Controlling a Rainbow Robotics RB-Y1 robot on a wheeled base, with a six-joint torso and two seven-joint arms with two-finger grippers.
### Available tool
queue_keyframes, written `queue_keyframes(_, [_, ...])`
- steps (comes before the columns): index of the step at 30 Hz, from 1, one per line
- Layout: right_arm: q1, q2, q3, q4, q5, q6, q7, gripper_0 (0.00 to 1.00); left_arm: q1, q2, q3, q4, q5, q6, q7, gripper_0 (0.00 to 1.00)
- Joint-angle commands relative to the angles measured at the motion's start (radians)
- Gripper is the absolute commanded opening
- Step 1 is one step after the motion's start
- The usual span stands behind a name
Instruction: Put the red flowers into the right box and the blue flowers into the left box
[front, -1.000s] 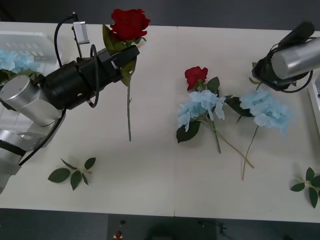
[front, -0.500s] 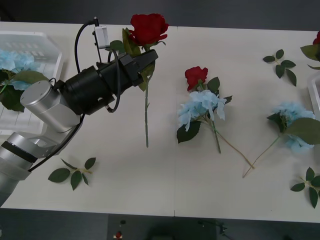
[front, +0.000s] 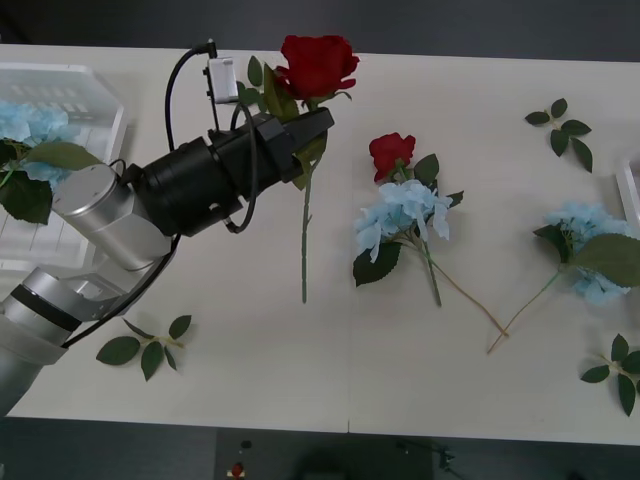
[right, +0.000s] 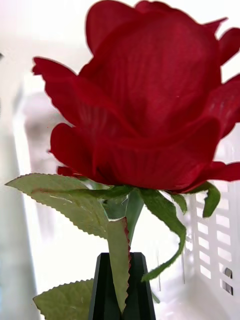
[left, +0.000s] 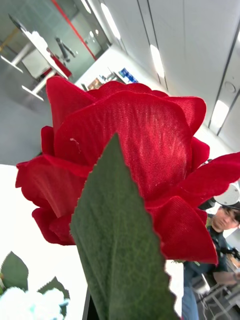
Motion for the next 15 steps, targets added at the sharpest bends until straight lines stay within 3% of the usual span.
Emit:
queue_keyframes(1, [0.023, -0.015, -0.006, 0.053, -0.033, -0.041, 0.075, 0.0, -0.03, 0.027, -0.009, -0.041, 0.001, -0.002, -0.002, 0.0])
queue_keyframes(9, [0.029, 0.008, -0.006, 0.084, -0.042, -0.07, 0.09, 0.0, -0.03, 0.023, -0.014, -0.044, 0.001, -0.003, -0.002, 0.0])
queue_keyframes(12, [0.029, 0.012, -0.006, 0.084, -0.05, -0.077, 0.089, 1.0, -0.03, 0.02, -0.014, -0.044, 0.001, -0.006, -0.002, 0.0])
queue_keyframes(15, [0.029, 0.012, -0.006, 0.084, -0.088, -0.081, 0.093, 1.0, -0.03, 0.02, -0.014, -0.044, 0.001, -0.012, -0.002, 0.0])
